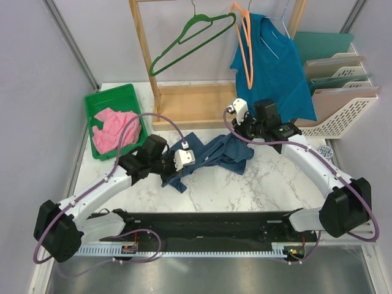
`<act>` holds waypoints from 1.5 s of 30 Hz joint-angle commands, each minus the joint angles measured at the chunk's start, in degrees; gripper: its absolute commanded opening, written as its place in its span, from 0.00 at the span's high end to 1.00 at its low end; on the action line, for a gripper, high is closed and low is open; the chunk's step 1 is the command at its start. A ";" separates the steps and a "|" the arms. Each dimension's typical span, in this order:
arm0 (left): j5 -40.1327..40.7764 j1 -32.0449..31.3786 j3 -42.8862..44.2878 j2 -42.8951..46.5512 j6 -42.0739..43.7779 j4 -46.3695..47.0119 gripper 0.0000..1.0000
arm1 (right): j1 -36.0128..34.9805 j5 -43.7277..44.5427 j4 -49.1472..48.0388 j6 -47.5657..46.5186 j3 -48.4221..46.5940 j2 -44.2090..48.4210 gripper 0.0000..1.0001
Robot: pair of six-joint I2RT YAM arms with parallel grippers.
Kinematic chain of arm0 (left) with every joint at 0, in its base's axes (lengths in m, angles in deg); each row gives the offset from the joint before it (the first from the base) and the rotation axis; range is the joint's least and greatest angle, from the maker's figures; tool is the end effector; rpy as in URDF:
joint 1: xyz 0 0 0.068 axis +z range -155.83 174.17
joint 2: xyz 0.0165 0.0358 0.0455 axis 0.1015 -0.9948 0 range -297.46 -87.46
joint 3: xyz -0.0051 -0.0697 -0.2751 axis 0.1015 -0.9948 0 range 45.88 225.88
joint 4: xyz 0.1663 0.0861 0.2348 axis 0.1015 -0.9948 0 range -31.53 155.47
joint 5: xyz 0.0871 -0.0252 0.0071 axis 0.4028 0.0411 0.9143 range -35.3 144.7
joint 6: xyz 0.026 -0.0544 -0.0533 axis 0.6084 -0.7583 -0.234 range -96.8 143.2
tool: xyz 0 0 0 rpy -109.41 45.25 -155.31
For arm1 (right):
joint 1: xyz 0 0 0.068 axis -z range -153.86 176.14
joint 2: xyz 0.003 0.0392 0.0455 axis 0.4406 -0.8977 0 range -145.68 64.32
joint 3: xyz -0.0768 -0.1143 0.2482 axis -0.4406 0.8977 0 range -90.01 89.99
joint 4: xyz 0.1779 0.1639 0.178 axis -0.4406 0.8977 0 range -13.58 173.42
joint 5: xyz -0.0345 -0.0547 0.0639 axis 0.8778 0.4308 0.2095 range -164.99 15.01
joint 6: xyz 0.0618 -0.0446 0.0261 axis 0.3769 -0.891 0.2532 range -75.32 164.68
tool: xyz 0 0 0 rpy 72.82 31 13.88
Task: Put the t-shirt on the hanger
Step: Flatten out the T-shirt at the center of the board.
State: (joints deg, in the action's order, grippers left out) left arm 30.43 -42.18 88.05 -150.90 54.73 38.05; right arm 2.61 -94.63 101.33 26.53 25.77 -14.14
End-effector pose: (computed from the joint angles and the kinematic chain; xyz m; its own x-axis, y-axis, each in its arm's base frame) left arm 0.2054 -0.1867 0.2088 -0.1188 0.6793 -0.7242 0.9632 0.2558 0.0820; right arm 0.3256 0.1672 0.2829 -0.3585 -0.4761 -0.8030 -0.7647 0.6432 -0.0399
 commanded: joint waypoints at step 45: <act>-12.58 13.08 11.80 -1.43 2.85 -11.71 0.17 | -0.20 -3.39 4.45 3.47 -7.93 -0.65 1.00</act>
State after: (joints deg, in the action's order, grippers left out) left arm 13.01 -26.64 102.63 -155.95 60.66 20.74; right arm 2.35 -98.43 108.08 28.95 21.15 -14.64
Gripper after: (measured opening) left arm 0.821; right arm 0.014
